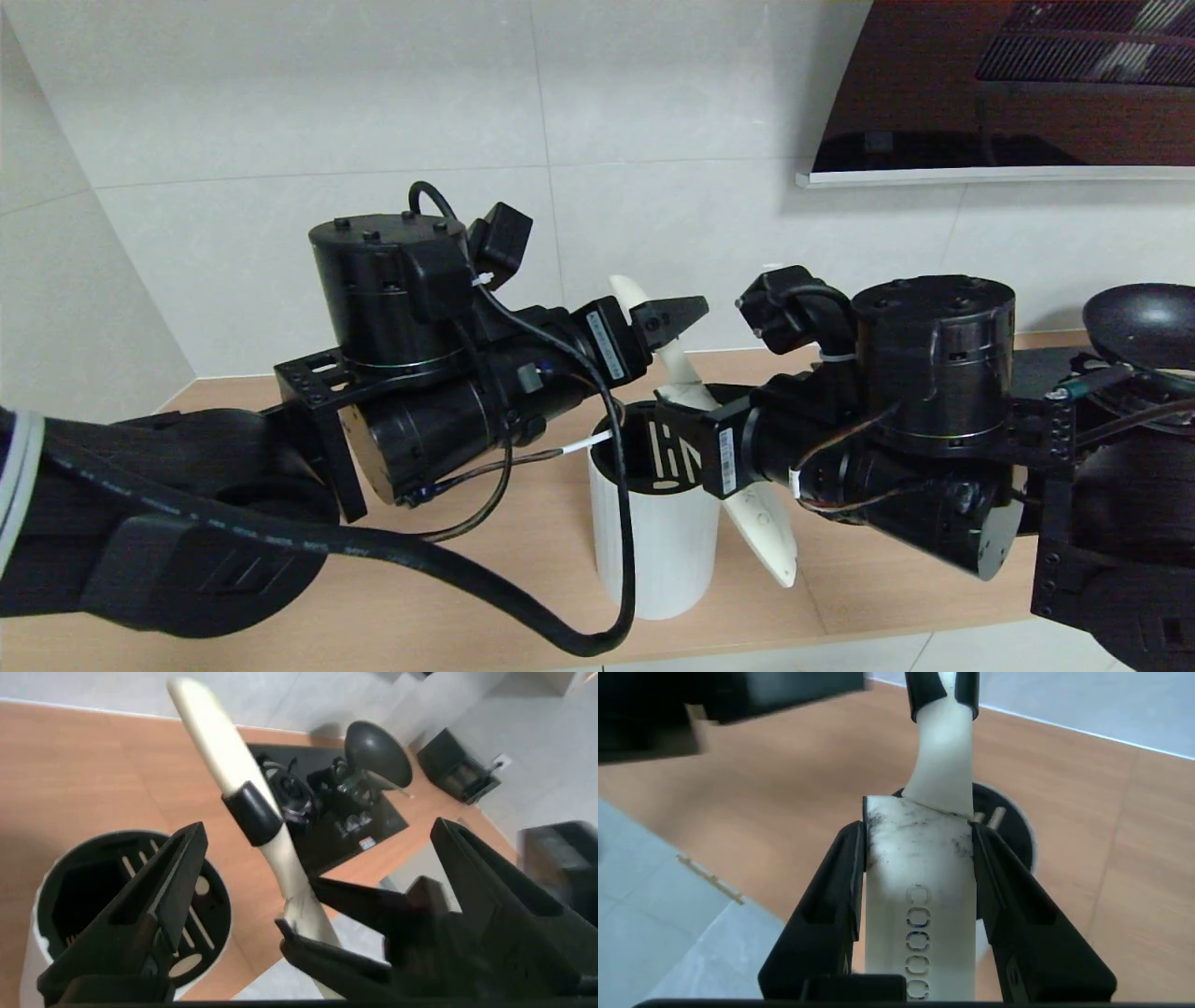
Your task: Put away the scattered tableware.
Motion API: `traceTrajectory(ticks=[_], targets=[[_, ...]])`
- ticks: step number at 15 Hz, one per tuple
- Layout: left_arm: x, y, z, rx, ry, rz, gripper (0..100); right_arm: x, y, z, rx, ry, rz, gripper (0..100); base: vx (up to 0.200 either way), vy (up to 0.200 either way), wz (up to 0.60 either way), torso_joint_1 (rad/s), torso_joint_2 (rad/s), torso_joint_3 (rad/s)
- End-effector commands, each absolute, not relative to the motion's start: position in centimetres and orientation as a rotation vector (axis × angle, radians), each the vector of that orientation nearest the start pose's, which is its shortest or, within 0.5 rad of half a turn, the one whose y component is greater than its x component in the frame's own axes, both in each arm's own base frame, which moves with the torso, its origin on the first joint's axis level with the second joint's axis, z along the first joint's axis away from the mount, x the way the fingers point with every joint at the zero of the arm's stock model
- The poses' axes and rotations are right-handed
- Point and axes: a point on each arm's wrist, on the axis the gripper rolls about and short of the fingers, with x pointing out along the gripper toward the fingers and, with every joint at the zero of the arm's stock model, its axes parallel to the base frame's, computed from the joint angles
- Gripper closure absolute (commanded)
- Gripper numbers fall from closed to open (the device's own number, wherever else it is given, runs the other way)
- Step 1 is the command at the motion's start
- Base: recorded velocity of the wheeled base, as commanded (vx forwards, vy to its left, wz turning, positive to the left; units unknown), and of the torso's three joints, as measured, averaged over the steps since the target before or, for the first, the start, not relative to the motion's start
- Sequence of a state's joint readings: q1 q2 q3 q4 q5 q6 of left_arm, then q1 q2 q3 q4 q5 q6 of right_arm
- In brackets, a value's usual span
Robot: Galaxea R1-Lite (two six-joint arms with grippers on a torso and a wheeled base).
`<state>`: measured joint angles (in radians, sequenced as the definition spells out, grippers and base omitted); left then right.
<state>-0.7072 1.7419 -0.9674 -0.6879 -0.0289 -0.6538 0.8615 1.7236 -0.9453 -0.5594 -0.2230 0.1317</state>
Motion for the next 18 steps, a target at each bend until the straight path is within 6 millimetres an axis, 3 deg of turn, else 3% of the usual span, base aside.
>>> traceTrajectory(ticks=[1,13,14,18], targets=[[25.1,-21.6,21.7,-0.591,0.326,-0.680,0,21.4,24.2,20.6,0.018,0.216,0.615,100,0.000,0.000,0.00,0.000,0.00,0.000],[25.4,-21.8,21.2,-0.592,0.328,-0.676,0,19.4,24.9,20.9,0.038,0.212,0.672,100,0.000,0.000,0.00,0.000,0.00,0.000],[25.4,-21.8,21.2,-0.592,0.328,-0.676,100,19.4,24.9,20.9,0.038,0.212,0.672,100,0.000,0.000,0.00,0.000,0.00,0.000],[25.4,-21.8,21.2,-0.592,0.327,-0.675,100,19.4,24.9,20.9,0.037,0.215,0.675,100,0.000,0.000,0.00,0.000,0.00,0.000]])
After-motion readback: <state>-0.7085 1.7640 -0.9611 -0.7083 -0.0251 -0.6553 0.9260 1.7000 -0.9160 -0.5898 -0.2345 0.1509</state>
